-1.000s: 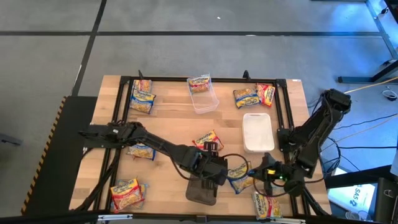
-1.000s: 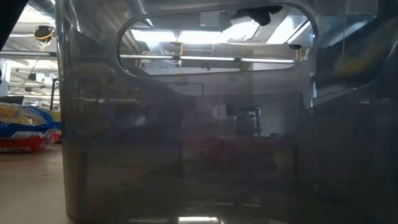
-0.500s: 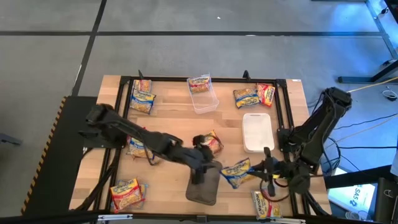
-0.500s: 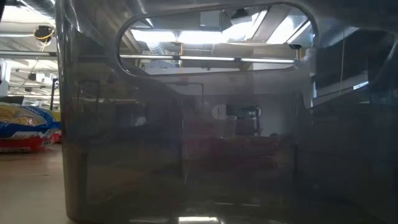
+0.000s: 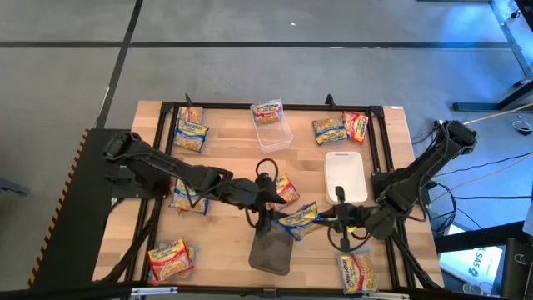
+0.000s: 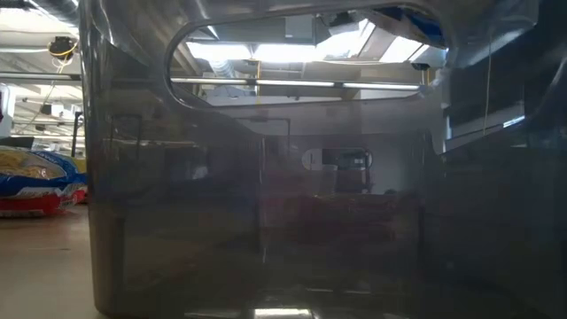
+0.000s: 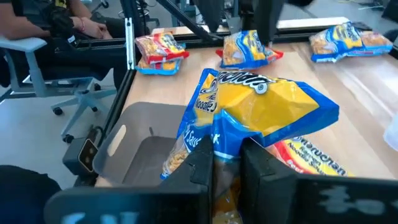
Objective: Sort Maruchan noodles
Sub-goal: Put the bottom right blue noodle pack into the black bin
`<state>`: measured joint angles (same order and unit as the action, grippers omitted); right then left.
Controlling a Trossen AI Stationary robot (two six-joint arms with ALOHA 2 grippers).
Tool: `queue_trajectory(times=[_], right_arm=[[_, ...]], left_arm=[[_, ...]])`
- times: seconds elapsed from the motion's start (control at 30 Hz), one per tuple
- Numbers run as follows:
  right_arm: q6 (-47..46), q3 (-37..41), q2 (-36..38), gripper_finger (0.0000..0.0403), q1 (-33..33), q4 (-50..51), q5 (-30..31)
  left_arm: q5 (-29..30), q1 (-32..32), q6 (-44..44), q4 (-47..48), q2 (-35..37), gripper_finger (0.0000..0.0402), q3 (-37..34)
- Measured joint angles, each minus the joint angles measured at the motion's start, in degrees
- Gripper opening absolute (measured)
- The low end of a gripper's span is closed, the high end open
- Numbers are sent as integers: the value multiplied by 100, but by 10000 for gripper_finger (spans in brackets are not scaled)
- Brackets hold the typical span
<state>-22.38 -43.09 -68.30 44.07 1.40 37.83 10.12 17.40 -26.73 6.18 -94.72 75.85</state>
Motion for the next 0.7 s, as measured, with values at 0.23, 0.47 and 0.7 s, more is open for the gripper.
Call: queue_trajectory(times=[0.23,0.47,0.7], right_arm=[[476,-2,-141,25,-302,-406,-247],[639,-2,-146,25,-402,-546,-329],[638,-2,-146,25,-395,-591,-457]], left_arm=[[-882,-195,-232,-443,-330,267,-4],[-928,-257,-294,-593,-526,276,-4],[-841,-290,-246,-528,-516,271,-4]])
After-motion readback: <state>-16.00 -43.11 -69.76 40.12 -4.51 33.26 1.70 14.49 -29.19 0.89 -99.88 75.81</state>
